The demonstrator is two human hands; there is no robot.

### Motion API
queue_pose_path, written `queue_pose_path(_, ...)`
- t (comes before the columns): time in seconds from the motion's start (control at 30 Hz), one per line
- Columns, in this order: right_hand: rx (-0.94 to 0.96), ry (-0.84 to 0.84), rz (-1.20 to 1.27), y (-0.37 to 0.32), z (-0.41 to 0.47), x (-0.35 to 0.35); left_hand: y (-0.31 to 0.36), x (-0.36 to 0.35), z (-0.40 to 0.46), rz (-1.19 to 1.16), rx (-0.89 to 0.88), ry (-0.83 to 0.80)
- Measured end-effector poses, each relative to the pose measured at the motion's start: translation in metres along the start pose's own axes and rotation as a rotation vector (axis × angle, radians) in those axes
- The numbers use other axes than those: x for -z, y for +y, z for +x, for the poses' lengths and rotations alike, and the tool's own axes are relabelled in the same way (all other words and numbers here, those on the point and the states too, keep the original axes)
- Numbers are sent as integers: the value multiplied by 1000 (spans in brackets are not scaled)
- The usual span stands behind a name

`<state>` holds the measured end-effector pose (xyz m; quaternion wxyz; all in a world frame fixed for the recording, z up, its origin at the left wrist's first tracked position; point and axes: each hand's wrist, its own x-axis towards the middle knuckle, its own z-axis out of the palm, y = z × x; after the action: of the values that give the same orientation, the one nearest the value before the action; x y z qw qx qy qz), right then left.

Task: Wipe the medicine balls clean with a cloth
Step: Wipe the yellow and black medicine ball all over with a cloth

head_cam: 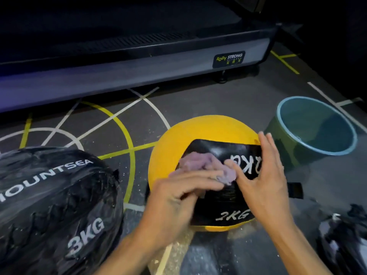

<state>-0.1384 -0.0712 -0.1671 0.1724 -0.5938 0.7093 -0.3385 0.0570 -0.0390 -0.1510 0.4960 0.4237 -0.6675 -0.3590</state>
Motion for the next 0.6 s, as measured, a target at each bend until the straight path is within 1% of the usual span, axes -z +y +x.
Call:
queue_pose_path(0.03, -75, -31, 32, 4, -2, 5, -3, 9, 6, -36, 3, 63)
queue_pose_path(0.07, -113, -69, 44, 5, -5, 9, -6, 21, 14, -42, 34, 166)
queue_pose_path(0.1, -118, -104, 50, 6, -8, 11, -9, 30, 23, -20, 69, 255)
queue_pose_path(0.13, -102, -133, 61, 6, -10, 13, -10, 33, 30, 14, 84, 270)
queue_pose_path(0.17, -73, -146, 73, 5, -12, 15, -7, 28, 30, 43, 88, 208)
queue_pose_path(0.23, -38, -139, 114, 8, -12, 23, 1, 11, 18, 111, 59, -9)
queue_pose_path(0.27, -43, -130, 141, 12, -12, 27, 4, 8, 12, 166, 34, -53)
queue_pose_path(0.3, -40, -119, 130, 18, -12, 31, 1, 10, 9, 208, 5, -47)
queue_pose_path(0.4, 42, -103, -71, 45, -13, 37, -7, 26, 14, 240, 27, 39)
queue_pose_path(0.5, -23, -145, 33, 56, -10, 37, -8, 28, 20, 390, 53, 48)
queue_pose_path(0.6, 14, -72, 85, 54, -7, 30, -15, 24, 16, 468, 98, 79)
